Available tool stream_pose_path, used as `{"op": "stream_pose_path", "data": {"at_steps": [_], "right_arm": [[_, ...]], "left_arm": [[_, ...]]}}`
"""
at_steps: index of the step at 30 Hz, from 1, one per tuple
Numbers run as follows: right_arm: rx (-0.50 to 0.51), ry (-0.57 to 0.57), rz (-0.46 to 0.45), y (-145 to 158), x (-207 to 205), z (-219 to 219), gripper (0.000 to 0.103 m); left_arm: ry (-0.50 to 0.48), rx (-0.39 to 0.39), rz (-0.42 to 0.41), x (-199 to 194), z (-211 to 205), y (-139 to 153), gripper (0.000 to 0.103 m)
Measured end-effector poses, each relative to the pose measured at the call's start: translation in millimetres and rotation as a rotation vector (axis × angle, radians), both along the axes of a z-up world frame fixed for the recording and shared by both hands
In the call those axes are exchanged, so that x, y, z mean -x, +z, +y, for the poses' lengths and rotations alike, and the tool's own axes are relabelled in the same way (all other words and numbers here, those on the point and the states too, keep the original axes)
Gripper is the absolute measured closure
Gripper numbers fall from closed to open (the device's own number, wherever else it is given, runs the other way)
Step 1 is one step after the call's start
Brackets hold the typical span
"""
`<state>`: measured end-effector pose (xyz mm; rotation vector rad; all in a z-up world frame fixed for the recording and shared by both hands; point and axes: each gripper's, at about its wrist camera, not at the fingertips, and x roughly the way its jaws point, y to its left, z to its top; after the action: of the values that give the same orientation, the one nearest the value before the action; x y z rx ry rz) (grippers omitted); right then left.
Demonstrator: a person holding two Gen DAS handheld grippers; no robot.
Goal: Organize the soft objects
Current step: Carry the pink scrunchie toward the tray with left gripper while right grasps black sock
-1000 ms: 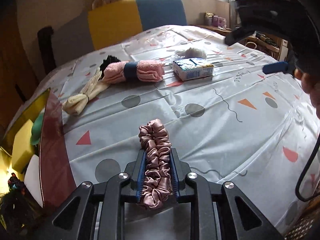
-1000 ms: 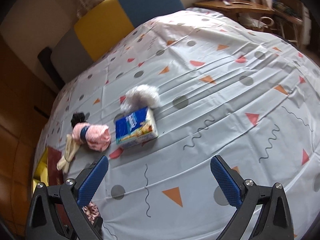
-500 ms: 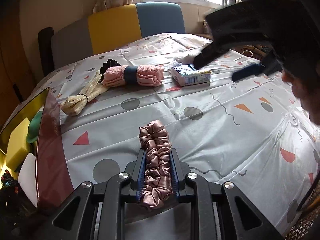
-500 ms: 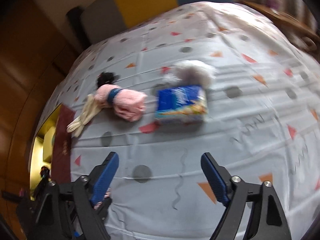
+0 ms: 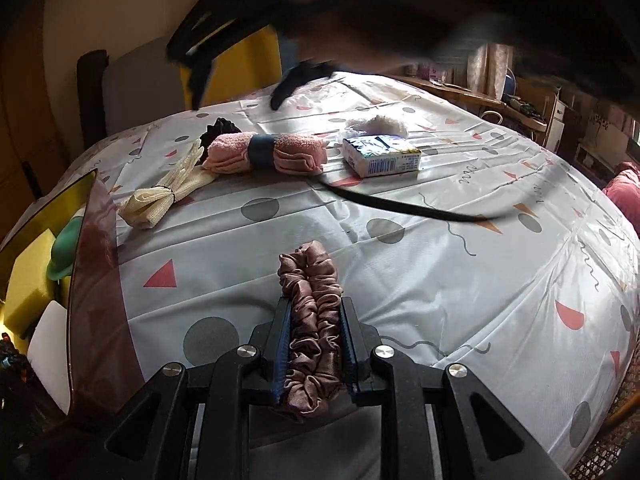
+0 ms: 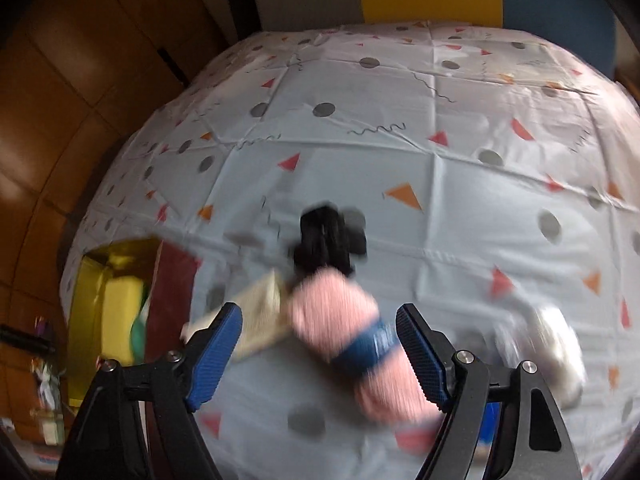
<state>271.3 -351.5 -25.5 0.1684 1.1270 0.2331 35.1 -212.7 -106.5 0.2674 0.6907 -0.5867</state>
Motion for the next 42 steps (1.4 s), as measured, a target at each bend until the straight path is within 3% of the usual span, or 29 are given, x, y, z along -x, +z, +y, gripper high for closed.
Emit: {"op": "stream_pose_path", "data": {"at_steps": [6, 8, 10, 11, 18, 20, 23, 26, 32, 33, 34, 42], "right_arm": [[0.014, -0.017, 0.073, -34.9, -56.3, 21.2, 0.023], [0.065, -0.006, 0.098, -49.7, -65.4, 29.7, 0.043], [0.132, -0.002, 0.054, -46.0, -63.6, 33.3, 0.080], [0.112, -0.006, 0.051, -43.4, -62.5, 31.1, 0.092], [-0.030, -0.091, -0.126, 28.2, -4.5, -16.4, 0.091], [-0.105, -0.070, -0.128, 42.1, 25.8, -30.2, 0.087], [-0.102, -0.042, -0.125, 46.8, 72.4, -40.9, 0.087], [-0.093, -0.038, -0.077, 28.7, 120.1, -53.9, 0.087], [-0.024, -0.132, 0.089, -62.2, 181.1, -67.2, 0.089], [-0.017, -0.139, 0.071, -69.9, 185.2, -65.5, 0.089], [-0.014, -0.142, 0.032, -68.7, 189.7, -65.1, 0.089], [0.046, -0.107, -0.001, -70.0, 192.5, -52.3, 0.089]], "left_arm": [[-0.004, 0.023, 0.016, -1.9, 2.0, -0.3, 0.081], [-0.006, 0.029, 0.021, -2.7, 2.5, -0.4, 0.081], [-0.006, 0.031, 0.022, -2.6, 2.6, -0.6, 0.081], [-0.006, 0.030, 0.021, -2.3, 2.3, -0.7, 0.081], [-0.005, 0.023, 0.014, -1.3, 1.3, -0.5, 0.081], [-0.004, 0.022, 0.012, -1.1, 1.2, -0.4, 0.081], [-0.003, 0.018, 0.008, -0.8, 0.7, -0.2, 0.081], [-0.003, 0.016, 0.007, -0.6, 0.3, -0.1, 0.081], [0.001, -0.013, -0.012, 1.9, -2.8, -0.1, 0.081], [0.001, -0.016, -0.012, 2.3, -3.0, 0.0, 0.081], [0.001, -0.020, -0.014, 2.4, -3.4, -0.1, 0.081], [0.000, -0.060, -0.007, 1.5, -7.6, 1.2, 0.081]]}}
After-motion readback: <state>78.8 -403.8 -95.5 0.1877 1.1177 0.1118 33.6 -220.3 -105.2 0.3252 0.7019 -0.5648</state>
